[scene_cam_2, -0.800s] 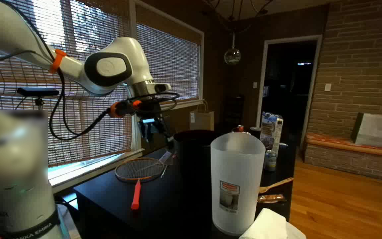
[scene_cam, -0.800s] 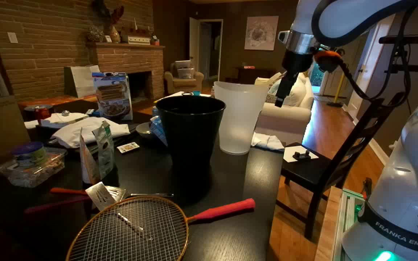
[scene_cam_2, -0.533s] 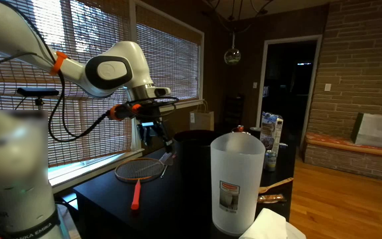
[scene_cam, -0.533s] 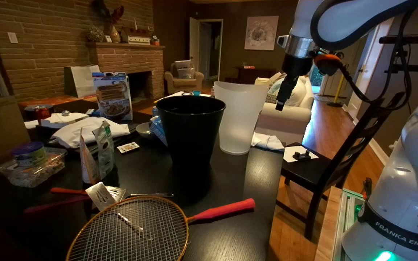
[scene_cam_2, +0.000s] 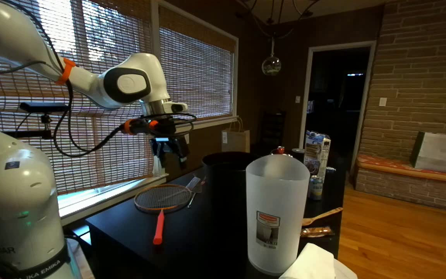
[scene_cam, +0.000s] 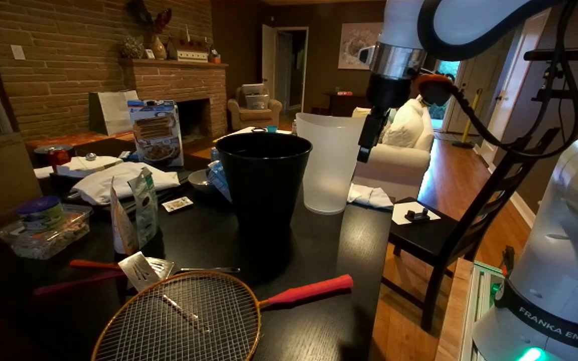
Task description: Put the racket in the black bin.
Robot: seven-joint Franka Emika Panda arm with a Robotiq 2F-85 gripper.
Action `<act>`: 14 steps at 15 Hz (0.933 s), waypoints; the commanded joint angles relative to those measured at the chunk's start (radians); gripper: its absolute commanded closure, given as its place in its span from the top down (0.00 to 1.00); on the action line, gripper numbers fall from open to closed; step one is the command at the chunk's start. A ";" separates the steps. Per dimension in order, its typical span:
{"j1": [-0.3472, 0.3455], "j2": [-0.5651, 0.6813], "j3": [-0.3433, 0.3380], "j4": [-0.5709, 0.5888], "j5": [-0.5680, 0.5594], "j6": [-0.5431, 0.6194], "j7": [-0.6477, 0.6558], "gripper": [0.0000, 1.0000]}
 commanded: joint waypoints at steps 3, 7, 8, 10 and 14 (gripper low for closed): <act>0.140 0.049 0.164 0.034 0.145 -0.034 0.209 1.00; 0.213 0.122 0.279 0.057 0.161 0.027 0.301 1.00; 0.229 0.145 0.309 0.066 0.159 0.043 0.321 1.00; 0.226 0.105 0.295 0.043 0.135 0.031 0.305 1.00; 0.231 0.119 0.298 0.046 0.135 0.035 0.313 1.00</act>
